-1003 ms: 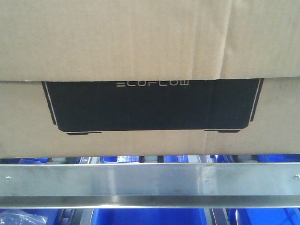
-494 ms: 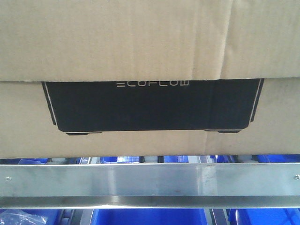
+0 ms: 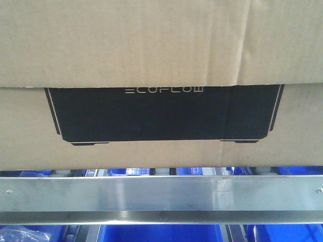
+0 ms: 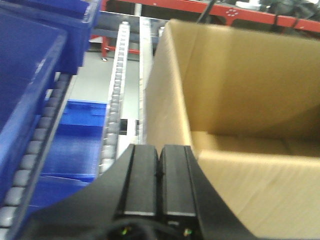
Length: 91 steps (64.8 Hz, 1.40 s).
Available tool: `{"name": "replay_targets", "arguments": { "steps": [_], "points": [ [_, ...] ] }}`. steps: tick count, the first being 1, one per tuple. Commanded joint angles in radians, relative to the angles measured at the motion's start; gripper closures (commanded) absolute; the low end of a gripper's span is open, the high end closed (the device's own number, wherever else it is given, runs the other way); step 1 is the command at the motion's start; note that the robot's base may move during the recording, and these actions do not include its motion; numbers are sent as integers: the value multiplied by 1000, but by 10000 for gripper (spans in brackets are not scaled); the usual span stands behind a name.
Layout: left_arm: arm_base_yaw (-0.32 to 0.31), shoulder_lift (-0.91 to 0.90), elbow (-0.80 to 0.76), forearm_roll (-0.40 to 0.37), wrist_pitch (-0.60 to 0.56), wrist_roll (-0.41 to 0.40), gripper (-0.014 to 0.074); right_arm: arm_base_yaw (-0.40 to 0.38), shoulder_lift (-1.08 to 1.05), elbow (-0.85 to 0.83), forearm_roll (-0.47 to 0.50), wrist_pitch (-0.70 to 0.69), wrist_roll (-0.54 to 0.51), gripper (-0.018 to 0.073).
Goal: Grab box from left shelf to table start
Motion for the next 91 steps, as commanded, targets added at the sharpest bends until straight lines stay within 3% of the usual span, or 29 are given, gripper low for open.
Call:
{"name": "replay_targets", "arguments": {
  "steps": [1, 6, 10, 17, 22, 53, 73, 91],
  "points": [
    [-5, 70, -84, -29, -35, 0, 691, -6, -5, -17, 0, -87, -11, 512],
    [-5, 139, -158, -29, 58, 0, 682, -6, -5, -17, 0, -87, -11, 512],
    [-5, 191, -220, -29, 124, 0, 593, -6, -5, -17, 0, -87, -11, 512],
    [-5, 230, -277, -29, 129, 0, 389, -6, -5, -17, 0, -87, -11, 512],
    [-5, 254, -302, -29, 125, 0, 316, -6, -5, -17, 0, -87, -11, 512],
    [-10, 500, -439, -21, 169, 0, 312, -6, -5, -17, 0, -87, -11, 512],
    [-129, 631, -515, 30, 183, -2, 312, -6, -5, -17, 0, -87, -11, 512],
    [-139, 728, -519, 151, 150, -168, 312, -6, -5, -17, 0, -87, -11, 512]
  ]
}}
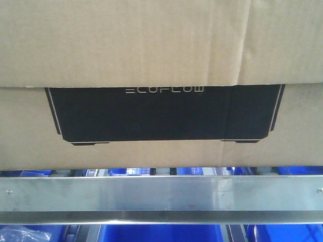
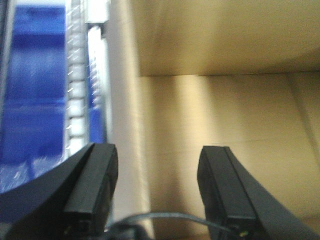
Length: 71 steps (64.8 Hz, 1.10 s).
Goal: Grab box from left shelf to table start
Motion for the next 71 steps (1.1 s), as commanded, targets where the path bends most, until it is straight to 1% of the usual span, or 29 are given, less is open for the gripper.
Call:
{"name": "replay_targets", "arguments": {
  "steps": [1, 4, 8, 17, 25, 28, 34, 42, 48, 71],
  "points": [
    [-6, 4, -38, 27, -75, -51, 312, -6, -5, -17, 0, -87, -11, 512],
    [-6, 20, -45, 33, -72, -56, 312, -6, -5, -17, 0, -87, -11, 512],
    [-6, 41, -60, 41, -68, -83, 312, -6, -5, -17, 0, -87, -11, 512],
    [-11, 88, -102, 60, -34, -92, 312, -6, -5, -17, 0, -87, -11, 512],
    [-62, 126, -139, 119, 27, -97, 312, -6, -5, -17, 0, -87, -11, 512],
    [-82, 138, -149, 137, 35, -127, 312, -6, -5, -17, 0, -87, -11, 512],
    [-102, 161, -162, 160, 40, -180, 312, -6, -5, -17, 0, -87, -11, 512],
    [-106, 202, -182, 162, 64, -206, 312, -6, -5, -17, 0, -87, -11, 512],
    [-106, 224, -195, 164, 91, -206, 312, -6, -5, -17, 0, -87, -11, 512],
    [-106, 232, -196, 164, 111, -206, 312, -6, -5, -17, 0, -87, -11, 512]
  ]
}}
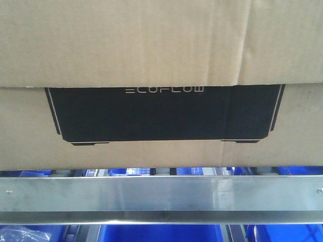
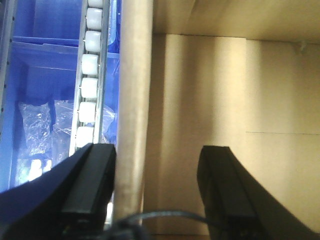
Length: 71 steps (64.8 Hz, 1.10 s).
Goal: Grab box from left shelf to table start
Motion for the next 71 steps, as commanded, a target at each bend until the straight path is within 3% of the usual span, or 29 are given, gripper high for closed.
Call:
{"name": "replay_targets", "arguments": {
  "steps": [1, 36, 59, 71],
  "points": [
    [-7, -27, -37, 15, -29, -13, 312, -6, -5, -17, 0, -87, -11, 512],
    [-2, -27, -37, 44, -10, -11, 326, -6, -5, -17, 0, -87, -11, 512],
    [-2, -27, -37, 44, -2, -11, 484, -6, -5, -17, 0, -87, -11, 512],
    [-2, -27, -37, 44, -2, -11, 645, -6, -5, -17, 0, -87, -11, 512]
  ]
}}
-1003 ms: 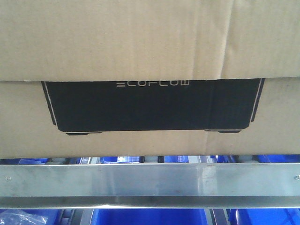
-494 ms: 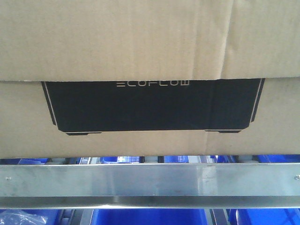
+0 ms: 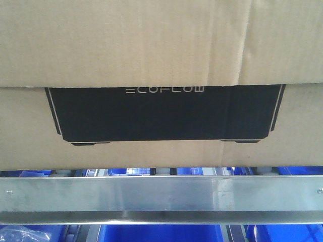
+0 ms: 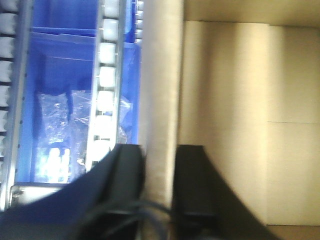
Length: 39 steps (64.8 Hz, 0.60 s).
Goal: Grab box from left shelf to table start
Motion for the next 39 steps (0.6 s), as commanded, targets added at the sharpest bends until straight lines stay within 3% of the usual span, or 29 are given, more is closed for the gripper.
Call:
{"name": "replay_targets", "arguments": {
  "steps": [1, 5, 39],
  "points": [
    [-2, -27, -37, 4, -47, -11, 651, -6, -5, -17, 0, -87, -11, 512],
    [-2, -27, -37, 4, -47, -11, 704, -6, -5, -17, 0, -87, -11, 512],
    [-2, -27, -37, -9, -47, -11, 699, -6, -5, -17, 0, -87, -11, 512]
  ]
}}
